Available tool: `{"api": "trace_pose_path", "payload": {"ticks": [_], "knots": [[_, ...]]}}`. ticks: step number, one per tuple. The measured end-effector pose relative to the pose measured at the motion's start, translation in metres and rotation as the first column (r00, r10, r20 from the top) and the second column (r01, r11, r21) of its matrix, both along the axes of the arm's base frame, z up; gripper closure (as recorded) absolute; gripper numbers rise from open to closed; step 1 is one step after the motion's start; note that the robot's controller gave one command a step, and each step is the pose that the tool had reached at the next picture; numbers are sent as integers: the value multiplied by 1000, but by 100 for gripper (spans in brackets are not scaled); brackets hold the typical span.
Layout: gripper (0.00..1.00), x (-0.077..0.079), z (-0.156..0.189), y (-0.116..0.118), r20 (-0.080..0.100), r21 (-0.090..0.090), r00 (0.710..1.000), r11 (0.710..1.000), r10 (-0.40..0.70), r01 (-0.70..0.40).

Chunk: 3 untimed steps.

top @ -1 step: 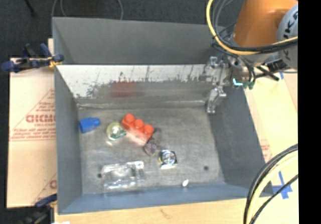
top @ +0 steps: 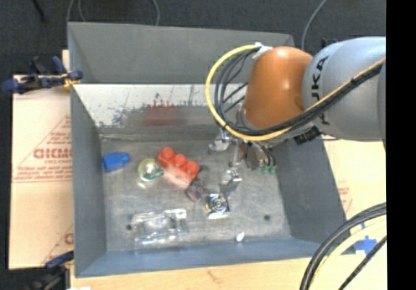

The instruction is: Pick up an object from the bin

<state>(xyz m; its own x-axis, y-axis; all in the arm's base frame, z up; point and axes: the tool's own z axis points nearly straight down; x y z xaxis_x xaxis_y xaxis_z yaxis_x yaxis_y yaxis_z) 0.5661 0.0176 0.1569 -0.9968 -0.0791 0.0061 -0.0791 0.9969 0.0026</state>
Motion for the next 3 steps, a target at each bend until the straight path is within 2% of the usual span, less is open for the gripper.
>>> {"api": "trace_pose_path", "payload": {"ticks": [1, 2, 3], "knots": [[0, -21, -56, 25, 14, -2, 961, 961, 276, -276], [100, -22, -58, 25, 10, -2, 960, 960, 278, -278], [100, -33, -53, -1, 7, -1, 988, 988, -157, 157]]}}
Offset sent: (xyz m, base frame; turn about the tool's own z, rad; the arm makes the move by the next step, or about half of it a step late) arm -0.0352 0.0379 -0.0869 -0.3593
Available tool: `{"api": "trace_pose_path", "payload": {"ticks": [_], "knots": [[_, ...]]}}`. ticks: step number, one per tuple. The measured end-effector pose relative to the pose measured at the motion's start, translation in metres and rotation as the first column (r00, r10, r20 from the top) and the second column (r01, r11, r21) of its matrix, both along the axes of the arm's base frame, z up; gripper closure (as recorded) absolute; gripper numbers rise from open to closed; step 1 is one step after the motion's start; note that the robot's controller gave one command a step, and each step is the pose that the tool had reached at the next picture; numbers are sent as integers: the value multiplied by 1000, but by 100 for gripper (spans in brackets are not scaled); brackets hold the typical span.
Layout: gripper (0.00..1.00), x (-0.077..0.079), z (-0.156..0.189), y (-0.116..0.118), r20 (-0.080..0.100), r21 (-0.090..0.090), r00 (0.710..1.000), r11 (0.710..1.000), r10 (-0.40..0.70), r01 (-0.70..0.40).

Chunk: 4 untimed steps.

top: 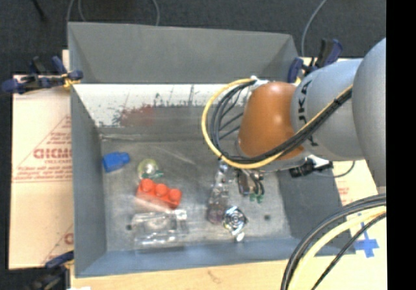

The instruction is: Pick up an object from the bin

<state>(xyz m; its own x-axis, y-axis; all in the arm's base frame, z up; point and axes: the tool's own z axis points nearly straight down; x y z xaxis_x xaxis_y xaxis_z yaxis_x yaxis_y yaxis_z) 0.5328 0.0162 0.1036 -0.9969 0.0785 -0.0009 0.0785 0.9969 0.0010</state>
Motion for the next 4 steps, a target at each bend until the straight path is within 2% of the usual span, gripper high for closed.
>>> {"api": "trace_pose_path", "payload": {"ticks": [1, 2, 3, 4], "knots": [[0, 0, 0, 0, 0, -1, 1000, 1000, 3, -3], [0, -2, -30, -15, 9, 2, 999, 999, 34, -34], [100, 0, -28, -15, 13, 0, 999, 999, 37, -37], [100, 28, 138, -23, 12, -5, 992, 992, 129, -129]]}}
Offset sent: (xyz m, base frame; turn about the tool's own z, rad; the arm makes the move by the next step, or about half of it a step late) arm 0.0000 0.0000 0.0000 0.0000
